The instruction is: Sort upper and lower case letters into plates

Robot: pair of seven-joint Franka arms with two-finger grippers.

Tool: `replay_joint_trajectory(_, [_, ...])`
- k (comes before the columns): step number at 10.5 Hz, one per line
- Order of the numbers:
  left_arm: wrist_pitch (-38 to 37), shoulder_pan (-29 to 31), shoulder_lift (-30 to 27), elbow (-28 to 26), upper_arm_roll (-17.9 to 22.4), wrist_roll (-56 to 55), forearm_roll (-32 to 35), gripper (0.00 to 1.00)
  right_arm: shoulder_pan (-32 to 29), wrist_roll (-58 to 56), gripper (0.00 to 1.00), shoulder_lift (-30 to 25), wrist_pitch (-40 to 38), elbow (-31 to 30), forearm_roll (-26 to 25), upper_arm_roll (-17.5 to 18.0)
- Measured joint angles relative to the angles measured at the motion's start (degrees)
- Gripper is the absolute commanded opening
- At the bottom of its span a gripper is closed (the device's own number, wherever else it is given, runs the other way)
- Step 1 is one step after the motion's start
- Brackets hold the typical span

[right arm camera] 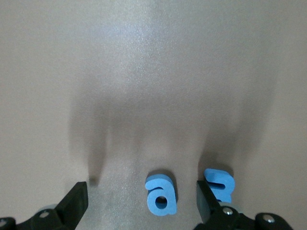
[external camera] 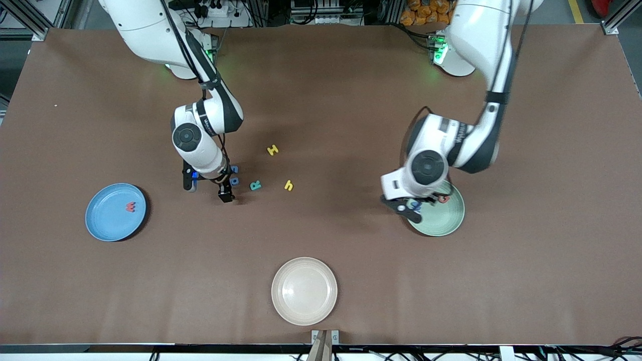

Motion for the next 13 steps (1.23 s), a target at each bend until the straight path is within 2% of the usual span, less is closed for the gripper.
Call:
replay_joint_trajectory(2, [3.32, -3.74, 3.6, 5.37, -0.32, -11.41, -3.21, 1.0, -0.01, 0.0, 1.0, 0.0, 0.01, -0.09, 0.0, -0.01])
replay_joint_trajectory(4, [9.21, -5.73, 4.94, 8.08, -1.38, -20.64, -3.82, 1.0, -0.02, 0.0, 1.0, 0.02, 0.09, -0.07, 0.0, -0.03])
replay_joint_trajectory(9, [20.16, -11.92, 5.27, 8.71, -4.95, -49.13, -3.96, 1.0, 0.08, 0.0, 1.0, 1.22, 0.27, 0.92, 0.0, 0.05])
replay_joint_trajectory(11, [21.45, -14.15, 5.46, 8.7, -4.99, -54.2, -3.96, 1.0, 0.08, 0.0, 1.0, 2.03, 0.4, 1.43, 0.0, 0.05])
replay_joint_trajectory(12, [23.75, -14.61, 5.62, 8.53, -5.24, -54.6, -3.96, 1.0, 0.09, 0.0, 0.82, 2.19, 0.41, 1.53, 0.0, 0.06])
replay_joint_trajectory(13, [27.69, -15.02, 5.96, 7.77, -6.02, -54.66, -3.96, 1.0, 0.12, 0.0, 0.03, 2.23, 0.4, 1.56, 0.0, 0.07])
